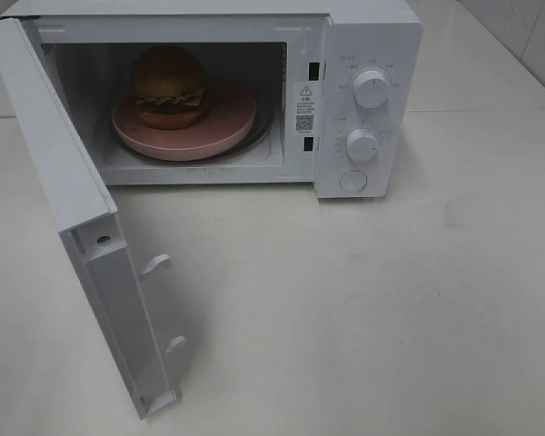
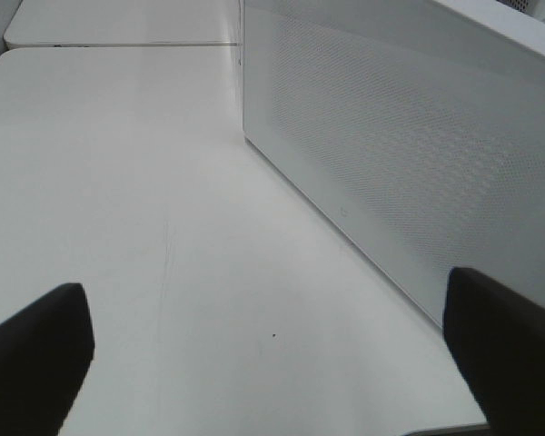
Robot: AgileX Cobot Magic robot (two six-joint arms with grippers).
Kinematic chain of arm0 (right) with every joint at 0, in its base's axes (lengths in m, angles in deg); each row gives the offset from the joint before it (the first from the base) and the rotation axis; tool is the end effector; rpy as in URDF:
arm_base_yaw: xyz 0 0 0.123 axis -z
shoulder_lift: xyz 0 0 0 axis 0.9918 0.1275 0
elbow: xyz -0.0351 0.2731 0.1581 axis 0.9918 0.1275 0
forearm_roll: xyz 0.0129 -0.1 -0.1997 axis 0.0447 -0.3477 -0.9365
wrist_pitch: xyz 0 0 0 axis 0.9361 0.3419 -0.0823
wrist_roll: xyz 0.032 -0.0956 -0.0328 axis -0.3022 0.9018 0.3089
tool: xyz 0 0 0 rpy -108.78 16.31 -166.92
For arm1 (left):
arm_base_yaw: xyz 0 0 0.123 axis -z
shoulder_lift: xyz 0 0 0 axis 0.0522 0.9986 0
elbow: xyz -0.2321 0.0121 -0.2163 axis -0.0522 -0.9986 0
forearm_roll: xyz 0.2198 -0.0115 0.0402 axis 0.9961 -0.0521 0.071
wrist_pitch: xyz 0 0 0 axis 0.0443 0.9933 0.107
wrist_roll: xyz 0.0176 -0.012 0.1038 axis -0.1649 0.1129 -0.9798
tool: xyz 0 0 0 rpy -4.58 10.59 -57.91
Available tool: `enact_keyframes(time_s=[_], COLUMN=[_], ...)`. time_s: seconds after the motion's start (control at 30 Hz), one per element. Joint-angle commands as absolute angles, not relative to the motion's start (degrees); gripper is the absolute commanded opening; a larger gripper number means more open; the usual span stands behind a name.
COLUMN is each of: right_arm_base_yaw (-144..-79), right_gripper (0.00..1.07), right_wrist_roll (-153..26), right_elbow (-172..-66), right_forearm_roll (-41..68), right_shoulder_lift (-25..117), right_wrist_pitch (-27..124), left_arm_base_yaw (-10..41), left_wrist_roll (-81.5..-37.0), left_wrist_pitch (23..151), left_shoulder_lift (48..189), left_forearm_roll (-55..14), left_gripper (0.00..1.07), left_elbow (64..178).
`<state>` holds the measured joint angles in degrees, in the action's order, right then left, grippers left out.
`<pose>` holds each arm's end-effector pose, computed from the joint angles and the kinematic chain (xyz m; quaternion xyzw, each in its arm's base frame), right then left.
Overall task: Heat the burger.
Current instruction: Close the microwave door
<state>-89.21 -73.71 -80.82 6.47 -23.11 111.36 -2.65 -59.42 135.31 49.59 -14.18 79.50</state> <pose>-0.0485 -0.0169 0.2621 -0.0030 0.8415 -0.0036 0.5402 -0.0494 -0.0125 0.2599 0.0335 0.8416 -0.0530 0.5365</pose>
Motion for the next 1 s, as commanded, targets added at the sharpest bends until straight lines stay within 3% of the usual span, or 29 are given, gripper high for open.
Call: enact_keyframes(time_s=[0.03,1.0], right_arm_base_yaw=[-88.75,-88.75], right_gripper=[0.76,0.76], right_wrist_roll=[-73.65,-73.65], right_elbow=[-80.64,-80.64], right_forearm_roll=[6.7,6.7], right_shoulder_lift=[-24.66,-24.66], right_wrist_pitch=[111.08,111.08], left_arm_base_yaw=[-2.42,-2.42], left_wrist_roll=[-59.13,-58.96], left_wrist_pitch=[135.03,134.4], left_shoulder_lift=[48.39,48.39], left_forearm_roll=[-14.41,-14.92], left_gripper=[1.0,1.0], left_elbow=[79.27,79.67])
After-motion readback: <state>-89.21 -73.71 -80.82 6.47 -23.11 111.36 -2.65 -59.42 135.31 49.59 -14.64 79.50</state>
